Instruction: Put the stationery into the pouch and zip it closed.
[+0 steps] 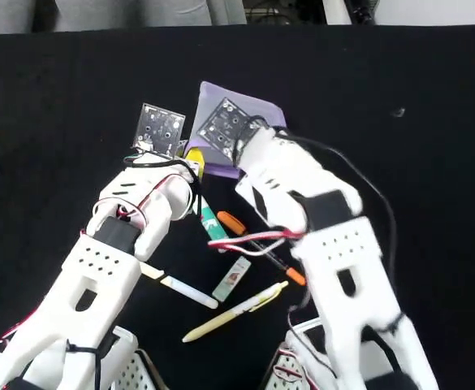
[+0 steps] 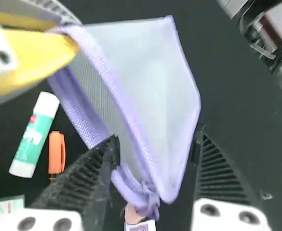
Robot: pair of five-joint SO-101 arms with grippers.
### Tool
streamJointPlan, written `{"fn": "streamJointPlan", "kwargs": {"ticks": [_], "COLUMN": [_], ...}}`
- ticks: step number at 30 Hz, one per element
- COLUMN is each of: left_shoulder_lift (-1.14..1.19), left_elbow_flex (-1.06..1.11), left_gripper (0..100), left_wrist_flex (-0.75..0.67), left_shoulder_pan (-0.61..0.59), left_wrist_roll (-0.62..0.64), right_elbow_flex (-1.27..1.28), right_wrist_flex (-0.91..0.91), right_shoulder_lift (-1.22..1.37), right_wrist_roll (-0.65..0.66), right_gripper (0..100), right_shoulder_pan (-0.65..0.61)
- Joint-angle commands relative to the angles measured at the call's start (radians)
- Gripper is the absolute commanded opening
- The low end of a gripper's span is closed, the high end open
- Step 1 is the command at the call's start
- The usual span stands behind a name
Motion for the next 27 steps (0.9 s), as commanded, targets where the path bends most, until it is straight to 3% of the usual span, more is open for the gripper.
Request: {"fn": "streamJointPlan", "kwargs": {"ticks": [1, 6, 12, 18, 23, 27], "left_shoulder_lift": [-0.043, -0.043, -0.035, -0.035, -0.035, -0.034], "left_elbow_flex": [-0.028, -0.028, -0.028, 0.051, 0.110, 0.111], "left_gripper": [3, 3, 3, 4, 16, 17], "left_wrist_flex": [0.005, 0.005, -0.006, -0.130, -0.238, -0.261], "left_shoulder_pan": [-0.002, 0.001, 0.004, -0.001, 0.001, -0.004], "left_wrist_roll": [0.008, 0.008, 0.008, 0.008, 0.008, 0.008], "right_elbow_flex": [-0.007, -0.035, -0.036, -0.033, -0.031, -0.031], "right_wrist_flex": [-0.107, -0.180, -0.221, -0.213, -0.213, -0.212], "right_shoulder_lift": [0.104, 0.173, 0.217, 0.219, 0.217, 0.217], "right_wrist_roll": [0.011, 0.011, 0.003, 0.006, 0.009, 0.011], "right_gripper": [23.7, 20.6, 0.6, 1.1, 1.1, 1.1], "right_shoulder_pan": [0.000, 0.051, 0.075, 0.077, 0.077, 0.077]}}
